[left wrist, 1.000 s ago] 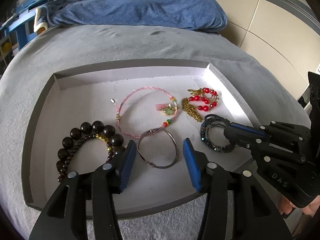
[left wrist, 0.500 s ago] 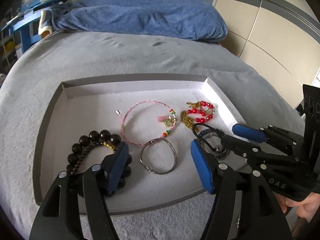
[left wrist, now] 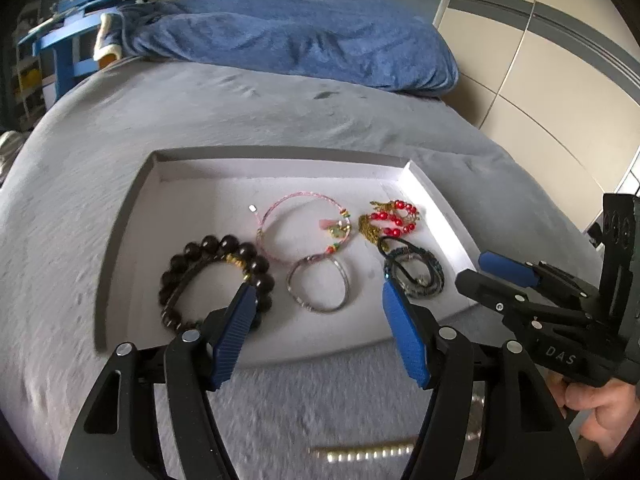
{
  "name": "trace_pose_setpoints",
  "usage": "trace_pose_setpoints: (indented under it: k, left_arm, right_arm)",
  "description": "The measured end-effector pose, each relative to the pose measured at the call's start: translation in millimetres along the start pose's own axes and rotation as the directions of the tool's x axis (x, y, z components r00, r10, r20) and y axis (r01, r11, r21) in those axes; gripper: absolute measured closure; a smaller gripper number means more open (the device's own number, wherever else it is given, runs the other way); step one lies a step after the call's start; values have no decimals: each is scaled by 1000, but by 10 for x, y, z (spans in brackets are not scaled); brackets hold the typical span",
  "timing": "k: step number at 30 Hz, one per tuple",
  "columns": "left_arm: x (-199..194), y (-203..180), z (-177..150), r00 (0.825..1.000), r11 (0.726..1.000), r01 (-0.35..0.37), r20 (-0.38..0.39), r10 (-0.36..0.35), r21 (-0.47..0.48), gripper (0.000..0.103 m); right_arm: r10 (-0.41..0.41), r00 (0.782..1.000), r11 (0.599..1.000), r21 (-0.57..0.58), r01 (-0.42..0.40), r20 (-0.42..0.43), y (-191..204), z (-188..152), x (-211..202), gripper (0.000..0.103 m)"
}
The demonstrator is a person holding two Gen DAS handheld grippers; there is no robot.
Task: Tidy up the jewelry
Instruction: 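Open both tools to release the bangle and hair tie, then withdraw, then grasp the pearl hair pin with the left tool while the right tool grasps the pearl clip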
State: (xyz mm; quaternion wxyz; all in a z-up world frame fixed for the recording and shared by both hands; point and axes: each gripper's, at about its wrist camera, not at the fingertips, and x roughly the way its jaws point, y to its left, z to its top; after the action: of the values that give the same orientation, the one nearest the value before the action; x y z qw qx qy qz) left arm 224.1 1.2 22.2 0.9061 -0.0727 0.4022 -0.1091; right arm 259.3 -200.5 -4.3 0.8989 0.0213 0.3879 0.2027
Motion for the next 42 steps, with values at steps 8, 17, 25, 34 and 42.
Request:
trace_pose_setpoints:
  k: [8,17,25,34,42]
  left_arm:
    - [-215,70,-165,1000,1000,-13,2,13,-24,29]
    - [-304,-138,-558,996,998,30,-87,-26,53,29]
    - [-141,-246,-794,984,994,52,-177,-34,99,29]
    - [-82,-344,-843,984,983,18,-178,14,181,36]
    - [-268,-207,-691,994,993,5,-113,8,114,36]
  right_arm:
    - [7,1000,999,40,-8,23,-26,-120,-190,43]
    - [7,1000,999,49,-6,-13,37,-341,-292,38]
    - [-2,999,997,72,5,-42,34,-486,-355,38]
    - [-7,994,1000,20,10,-110,155,-649,-292,37]
    - [0,988,998,-59,-9,-152,354,-765,-226,37]
